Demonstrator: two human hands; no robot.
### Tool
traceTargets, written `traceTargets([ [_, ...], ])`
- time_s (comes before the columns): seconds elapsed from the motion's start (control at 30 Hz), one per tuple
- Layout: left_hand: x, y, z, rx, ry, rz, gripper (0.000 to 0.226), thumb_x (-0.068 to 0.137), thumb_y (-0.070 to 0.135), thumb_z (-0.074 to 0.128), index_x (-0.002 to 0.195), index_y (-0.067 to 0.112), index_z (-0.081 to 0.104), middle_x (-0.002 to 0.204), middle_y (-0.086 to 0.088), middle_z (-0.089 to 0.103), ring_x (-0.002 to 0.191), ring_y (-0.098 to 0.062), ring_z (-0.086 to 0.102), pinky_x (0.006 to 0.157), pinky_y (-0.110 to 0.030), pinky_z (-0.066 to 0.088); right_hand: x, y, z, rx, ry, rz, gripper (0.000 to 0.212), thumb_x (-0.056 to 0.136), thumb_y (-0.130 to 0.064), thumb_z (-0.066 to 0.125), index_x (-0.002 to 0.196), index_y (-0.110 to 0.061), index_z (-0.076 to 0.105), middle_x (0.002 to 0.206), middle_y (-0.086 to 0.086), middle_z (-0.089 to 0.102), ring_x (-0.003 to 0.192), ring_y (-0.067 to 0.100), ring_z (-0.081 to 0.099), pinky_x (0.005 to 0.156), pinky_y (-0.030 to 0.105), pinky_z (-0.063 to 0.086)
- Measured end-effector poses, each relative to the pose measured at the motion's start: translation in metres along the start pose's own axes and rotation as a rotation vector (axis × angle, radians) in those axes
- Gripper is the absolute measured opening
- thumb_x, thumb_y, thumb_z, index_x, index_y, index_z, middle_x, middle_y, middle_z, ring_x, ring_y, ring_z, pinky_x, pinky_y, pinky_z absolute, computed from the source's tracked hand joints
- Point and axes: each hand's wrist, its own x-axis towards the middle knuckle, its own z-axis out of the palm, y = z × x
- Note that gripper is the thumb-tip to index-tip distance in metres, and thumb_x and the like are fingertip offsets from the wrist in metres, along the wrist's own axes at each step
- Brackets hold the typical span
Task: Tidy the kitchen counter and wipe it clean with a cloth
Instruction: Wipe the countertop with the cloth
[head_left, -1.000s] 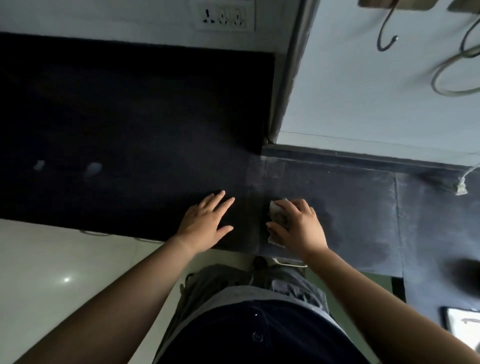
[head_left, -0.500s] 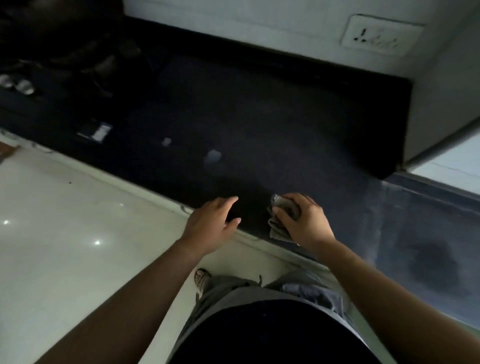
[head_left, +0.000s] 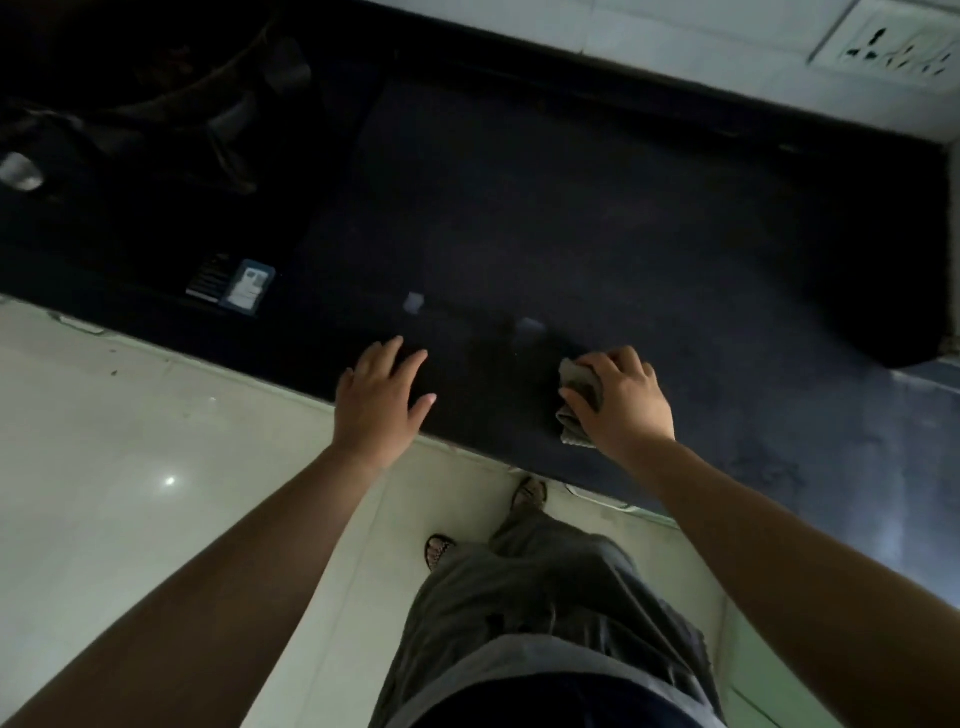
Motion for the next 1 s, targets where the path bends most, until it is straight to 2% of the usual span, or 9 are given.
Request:
traceTargets([
  [0.13,0.003,-0.011,0.007,0.004,-0.005,0.001,0.056,0.089,0.046,0.043,0.14,0.022,0.038,0.15,-0.013,0.034,0.138,-0.036,0.03,0.101,-0.057,0.036,0.025,-0.008,0.016,-0.011,0.094,-0.093,0.039,0.084,-0.042,0.061,0.118,-0.022,0.056,0.121,0.007,0.05,0.104,0.033,0.045,0.056,0.031,0.041],
  [0.23,-0.001,-0.01,0.01,-0.025,-0.038,-0.001,0.055,0.09,0.046,0.036,0.139,0.023,0.039,0.149,-0.013,0.036,0.137,-0.037,0.032,0.099,-0.059,0.038,0.059,-0.02,0.023,0.013,0.158,-0.096,0.038,0.085,-0.041,0.059,0.116,-0.019,0.057,0.119,0.011,0.051,0.104,0.035,0.045,0.053,0.033,0.044],
  [0.37,0.005,-0.015,0.008,-0.021,-0.032,0.031,0.054,0.089,0.047,0.039,0.139,0.025,0.04,0.147,-0.013,0.038,0.134,-0.035,0.035,0.1,-0.055,0.037,0.098,-0.038,0.027,0.016,0.198,-0.052,0.037,0.089,-0.041,0.054,0.116,-0.016,0.056,0.12,0.014,0.049,0.105,0.037,0.044,0.052,0.036,0.045],
  [0.5,0.005,-0.023,0.01,-0.04,-0.024,0.061,0.055,0.089,0.048,0.041,0.139,0.026,0.039,0.148,-0.012,0.036,0.134,-0.034,0.033,0.103,-0.053,0.034,0.079,-0.038,0.033,0.033,0.17,-0.166,0.033,0.089,-0.035,0.052,0.117,-0.017,0.055,0.117,0.018,0.052,0.099,0.041,0.046,0.063,0.045,0.05],
  [0.57,0.005,-0.023,0.012,-0.05,-0.028,0.062,0.056,0.088,0.048,0.041,0.14,0.027,0.037,0.149,-0.012,0.034,0.135,-0.033,0.031,0.103,-0.054,0.033,0.053,-0.03,0.039,-0.021,0.172,-0.241,0.034,0.088,-0.038,0.051,0.117,-0.02,0.055,0.116,0.016,0.055,0.096,0.04,0.049,0.071,0.046,0.047],
  [0.63,0.008,-0.026,0.013,-0.056,-0.037,0.084,0.056,0.088,0.049,0.042,0.14,0.029,0.036,0.149,-0.011,0.032,0.135,-0.032,0.029,0.103,-0.055,0.031,0.041,-0.026,0.044,-0.069,0.204,-0.232,0.034,0.087,-0.041,0.051,0.115,-0.023,0.054,0.113,0.013,0.057,0.094,0.037,0.05,0.072,0.045,0.045],
  [0.8,0.024,-0.045,0.007,-0.059,-0.075,0.231,0.058,0.086,0.053,0.042,0.14,0.032,0.037,0.15,-0.01,0.03,0.137,-0.028,0.024,0.105,-0.05,0.025,0.047,-0.037,0.047,-0.158,0.247,-0.097,0.033,0.085,-0.041,0.054,0.112,-0.021,0.058,0.112,0.011,0.057,0.095,0.036,0.048,0.072,0.045,0.043],
  [0.93,0.032,-0.063,-0.002,-0.043,-0.108,0.387,0.055,0.088,0.049,0.041,0.139,0.03,0.038,0.149,-0.012,0.033,0.136,-0.028,0.026,0.103,-0.051,0.032,0.068,-0.077,0.048,-0.027,0.28,0.338,0.036,0.09,-0.039,0.053,0.12,-0.02,0.054,0.122,0.013,0.05,0.107,0.039,0.043,0.084,0.05,0.035],
  [1.0,0.038,-0.078,-0.006,-0.019,-0.12,0.49,0.053,0.089,0.045,0.04,0.139,0.03,0.037,0.15,-0.01,0.033,0.135,-0.027,0.03,0.104,-0.051,0.033,0.076,-0.098,0.052,0.011,0.281,0.431,0.035,0.091,-0.04,0.05,0.121,-0.021,0.053,0.125,0.013,0.048,0.109,0.038,0.041,0.085,0.049,0.034],
])
